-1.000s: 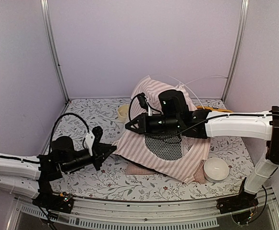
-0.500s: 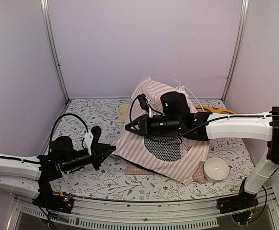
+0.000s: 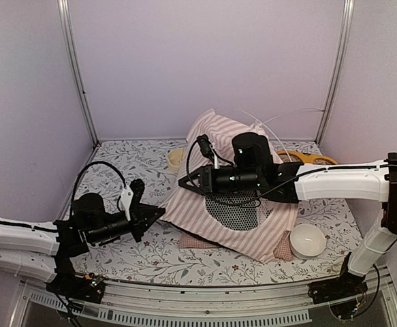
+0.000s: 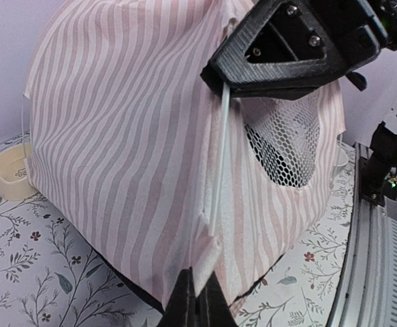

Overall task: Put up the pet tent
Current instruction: Insert the tent pole into the pole socket of the pet tent.

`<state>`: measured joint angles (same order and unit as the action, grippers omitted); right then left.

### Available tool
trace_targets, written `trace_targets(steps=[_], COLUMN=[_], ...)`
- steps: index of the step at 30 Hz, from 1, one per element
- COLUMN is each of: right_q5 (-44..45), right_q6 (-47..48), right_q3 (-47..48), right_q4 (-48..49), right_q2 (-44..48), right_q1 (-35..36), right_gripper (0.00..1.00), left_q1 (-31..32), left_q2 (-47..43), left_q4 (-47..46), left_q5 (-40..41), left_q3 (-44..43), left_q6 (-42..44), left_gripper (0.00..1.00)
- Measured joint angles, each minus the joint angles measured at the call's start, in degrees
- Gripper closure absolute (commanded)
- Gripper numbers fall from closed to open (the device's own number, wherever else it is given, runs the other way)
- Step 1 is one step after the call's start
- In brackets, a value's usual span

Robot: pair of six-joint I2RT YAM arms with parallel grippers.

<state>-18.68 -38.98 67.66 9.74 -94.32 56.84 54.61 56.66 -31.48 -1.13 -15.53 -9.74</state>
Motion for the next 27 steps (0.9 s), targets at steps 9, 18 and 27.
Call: trace_targets(steps=[9, 18, 27], right_q5=[-0.13, -0.13, -0.13], right_q6=[0.00, 0.00, -0.02], right_q3=[-0.92, -1.86, -1.86], right_q4=[1.11, 1.64, 1.86], right_q2=[0.61, 1.01, 0.98], right_q1=[0.00, 0.00, 0.00], right_gripper=[1.00, 1.00, 1.00], left_q1=[-0.31, -0.48, -0.52], left_q2=[0.09, 0.02, -1.60], left_q4=[-0.90, -0.87, -0.44], left_q5=[-0.70, -1.05, -1.36], left_q3=[0.26, 0.33, 0.46], left_q6=[-0.46, -0.87, -0.61], left_gripper=[1.00, 1.00, 1.00])
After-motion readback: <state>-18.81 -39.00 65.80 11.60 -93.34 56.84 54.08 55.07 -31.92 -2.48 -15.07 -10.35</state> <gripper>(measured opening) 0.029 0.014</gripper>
